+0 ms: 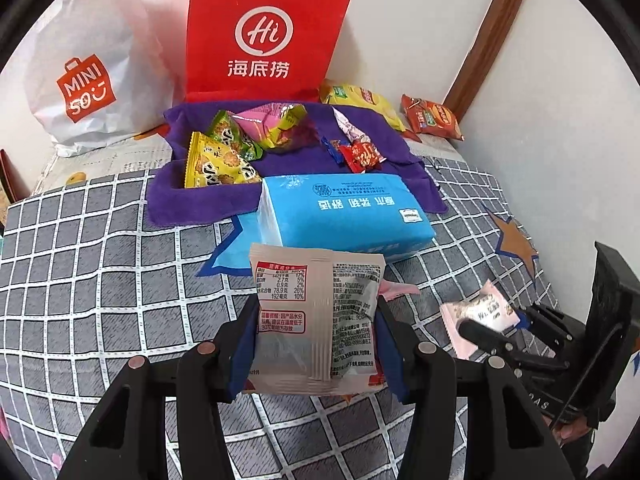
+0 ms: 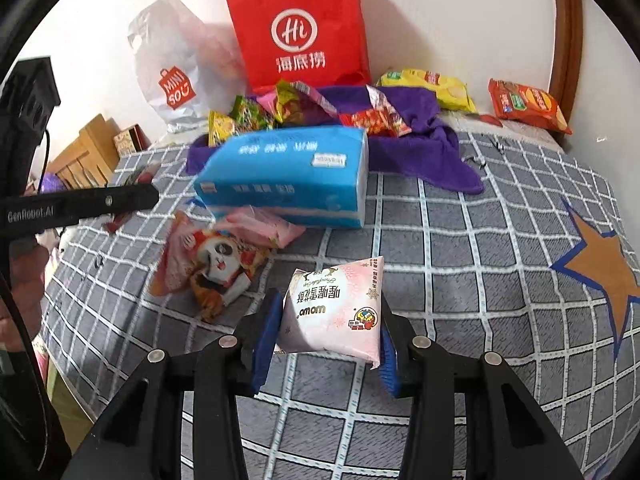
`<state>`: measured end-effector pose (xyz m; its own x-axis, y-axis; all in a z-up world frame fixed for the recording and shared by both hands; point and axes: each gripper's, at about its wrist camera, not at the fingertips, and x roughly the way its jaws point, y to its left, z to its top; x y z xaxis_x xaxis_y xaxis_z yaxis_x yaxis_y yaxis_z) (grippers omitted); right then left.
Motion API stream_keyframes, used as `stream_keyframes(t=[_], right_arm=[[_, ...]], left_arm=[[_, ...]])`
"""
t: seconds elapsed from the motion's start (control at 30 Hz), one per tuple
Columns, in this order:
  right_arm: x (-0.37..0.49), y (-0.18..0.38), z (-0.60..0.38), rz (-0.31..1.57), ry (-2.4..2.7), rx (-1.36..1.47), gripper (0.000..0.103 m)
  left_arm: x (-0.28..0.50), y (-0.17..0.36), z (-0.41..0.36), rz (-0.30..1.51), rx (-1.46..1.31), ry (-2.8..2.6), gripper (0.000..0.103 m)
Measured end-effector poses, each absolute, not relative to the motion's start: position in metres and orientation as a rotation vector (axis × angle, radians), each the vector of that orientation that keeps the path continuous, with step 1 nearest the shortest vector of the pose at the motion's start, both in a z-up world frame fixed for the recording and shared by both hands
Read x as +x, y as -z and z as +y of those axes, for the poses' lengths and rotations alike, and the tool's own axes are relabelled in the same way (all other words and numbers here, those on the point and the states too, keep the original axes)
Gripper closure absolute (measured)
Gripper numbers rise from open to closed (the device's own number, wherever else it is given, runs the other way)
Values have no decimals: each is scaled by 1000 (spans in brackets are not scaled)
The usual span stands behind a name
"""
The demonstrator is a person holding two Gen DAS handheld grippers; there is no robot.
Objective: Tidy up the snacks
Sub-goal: 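Carry the pink amom pack and white snack pack up over the purple towel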
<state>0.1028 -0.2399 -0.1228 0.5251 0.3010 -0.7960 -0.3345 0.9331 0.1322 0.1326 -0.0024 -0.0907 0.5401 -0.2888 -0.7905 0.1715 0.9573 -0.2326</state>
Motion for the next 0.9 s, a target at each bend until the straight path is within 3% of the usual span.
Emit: stream_keyframes(t=[0.9], right_arm=[[191,39,-214,831,-315,19,60]], left_arm=[[182,22,15,872,-145,295,52]])
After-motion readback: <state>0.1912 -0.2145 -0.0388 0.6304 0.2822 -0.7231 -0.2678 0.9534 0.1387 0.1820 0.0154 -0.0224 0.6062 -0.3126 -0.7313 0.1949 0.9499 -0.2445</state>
